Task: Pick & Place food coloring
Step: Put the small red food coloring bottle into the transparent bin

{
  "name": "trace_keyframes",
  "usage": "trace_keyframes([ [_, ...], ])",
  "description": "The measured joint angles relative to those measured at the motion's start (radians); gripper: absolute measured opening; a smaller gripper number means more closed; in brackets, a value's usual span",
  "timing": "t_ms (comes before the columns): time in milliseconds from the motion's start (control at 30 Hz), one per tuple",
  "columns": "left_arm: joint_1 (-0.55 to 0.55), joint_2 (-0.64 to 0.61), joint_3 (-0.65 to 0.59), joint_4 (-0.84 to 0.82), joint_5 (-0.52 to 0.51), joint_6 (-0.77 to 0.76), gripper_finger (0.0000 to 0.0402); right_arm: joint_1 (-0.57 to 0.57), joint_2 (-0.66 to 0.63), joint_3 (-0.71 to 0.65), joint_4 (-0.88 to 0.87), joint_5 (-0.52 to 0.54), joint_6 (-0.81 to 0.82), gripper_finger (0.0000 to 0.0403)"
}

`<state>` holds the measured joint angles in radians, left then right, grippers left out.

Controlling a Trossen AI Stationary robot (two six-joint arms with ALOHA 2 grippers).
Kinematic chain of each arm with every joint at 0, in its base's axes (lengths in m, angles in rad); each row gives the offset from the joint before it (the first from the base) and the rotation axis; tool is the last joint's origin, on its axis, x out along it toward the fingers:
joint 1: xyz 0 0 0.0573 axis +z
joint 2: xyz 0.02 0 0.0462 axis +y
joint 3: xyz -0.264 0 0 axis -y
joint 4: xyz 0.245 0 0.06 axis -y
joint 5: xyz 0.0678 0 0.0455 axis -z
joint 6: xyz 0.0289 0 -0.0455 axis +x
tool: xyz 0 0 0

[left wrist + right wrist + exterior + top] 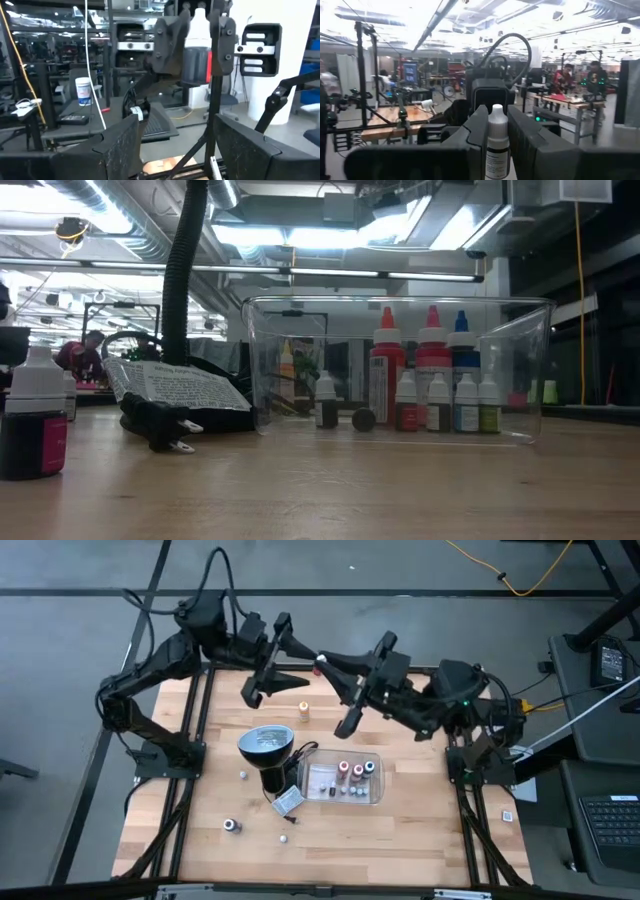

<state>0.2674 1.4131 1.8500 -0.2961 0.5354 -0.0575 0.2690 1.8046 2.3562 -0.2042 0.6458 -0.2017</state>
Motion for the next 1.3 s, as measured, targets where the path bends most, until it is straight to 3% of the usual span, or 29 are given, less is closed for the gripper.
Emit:
trace_keyframes([
  [100,-0.009,0.013,0.0,0.072,-0.012,-0.027,0.0253,-0.023,0.0,0.0,0.007,-0.045,0.015,0.0059],
  [400,-0.019,0.02,0.0,0.227,-0.041,-0.079,0.0253,-0.03,0.0,0.0,0.03,-0.049,-0.017,0.0059],
  [667,-0.019,0.027,0.0,0.249,-0.047,-0.111,0.025,-0.041,0.0,0.0,0.08,-0.075,-0.049,0.0059],
  [1300,-0.019,0.033,0.0,0.294,-0.045,-0.146,0.0192,-0.097,0.001,0.0,0.082,-0.151,-0.011,0.0059],
])
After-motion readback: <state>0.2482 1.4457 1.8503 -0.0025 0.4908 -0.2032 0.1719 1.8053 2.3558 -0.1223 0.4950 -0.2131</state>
